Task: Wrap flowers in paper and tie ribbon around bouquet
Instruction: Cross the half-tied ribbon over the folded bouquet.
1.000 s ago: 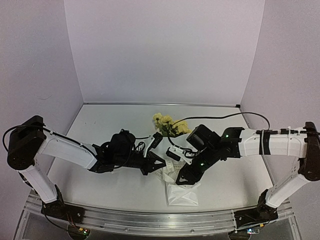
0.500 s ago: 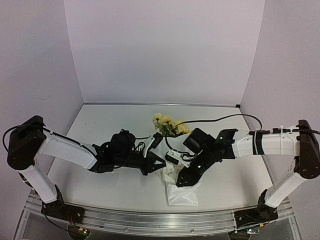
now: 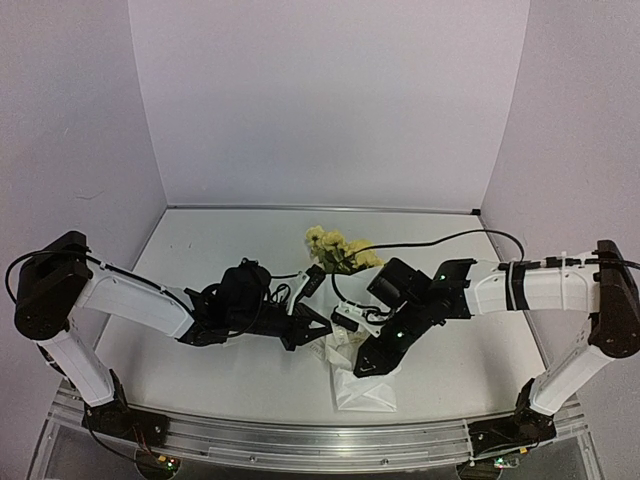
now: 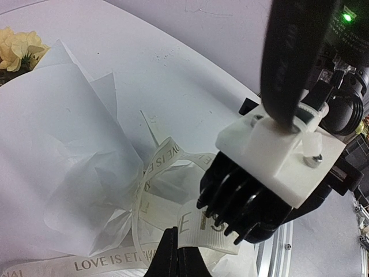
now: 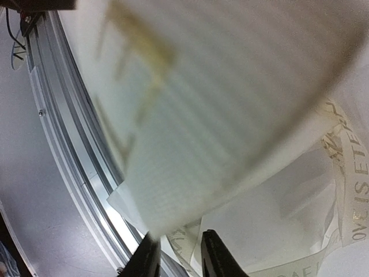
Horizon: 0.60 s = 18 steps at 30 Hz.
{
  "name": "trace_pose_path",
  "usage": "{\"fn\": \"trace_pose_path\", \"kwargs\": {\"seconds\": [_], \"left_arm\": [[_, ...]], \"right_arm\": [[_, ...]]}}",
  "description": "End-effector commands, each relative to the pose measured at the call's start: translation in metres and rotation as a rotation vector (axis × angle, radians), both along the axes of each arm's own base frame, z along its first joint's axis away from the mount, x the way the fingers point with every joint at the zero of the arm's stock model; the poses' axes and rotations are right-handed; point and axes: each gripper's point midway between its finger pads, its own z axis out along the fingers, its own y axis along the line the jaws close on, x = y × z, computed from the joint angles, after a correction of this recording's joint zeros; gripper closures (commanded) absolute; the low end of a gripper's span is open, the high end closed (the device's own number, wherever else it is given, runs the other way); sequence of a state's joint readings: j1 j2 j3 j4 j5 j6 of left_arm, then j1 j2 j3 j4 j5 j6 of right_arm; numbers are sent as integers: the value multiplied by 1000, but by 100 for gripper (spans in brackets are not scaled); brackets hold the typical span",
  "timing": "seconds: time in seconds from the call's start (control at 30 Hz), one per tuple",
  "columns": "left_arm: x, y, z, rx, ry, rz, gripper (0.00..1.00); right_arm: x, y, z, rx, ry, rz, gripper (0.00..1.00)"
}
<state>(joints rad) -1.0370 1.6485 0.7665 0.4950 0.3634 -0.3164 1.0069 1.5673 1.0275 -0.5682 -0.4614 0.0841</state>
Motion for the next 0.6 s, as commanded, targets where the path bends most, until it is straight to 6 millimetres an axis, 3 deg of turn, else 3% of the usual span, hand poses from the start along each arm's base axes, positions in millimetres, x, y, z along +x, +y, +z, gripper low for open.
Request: {"fn": "trace_pose_path", "kwargs": {"seconds": [0.0, 0.2, 0.37, 0.57], "left_arm": [[2, -2, 22, -51, -12, -1, 100], [2, 0, 21, -48, -11, 1, 100], [1, -1, 22, -53, -11, -4, 100], [0, 3, 22, -52, -11, -9, 100]], "right_arm": [[-3, -1, 7, 15, -5, 0, 82], [-2, -5, 10, 11, -24, -5, 100], [1, -13, 17, 8, -70, -19, 100], [5, -39, 23, -42, -139, -48, 100]]}}
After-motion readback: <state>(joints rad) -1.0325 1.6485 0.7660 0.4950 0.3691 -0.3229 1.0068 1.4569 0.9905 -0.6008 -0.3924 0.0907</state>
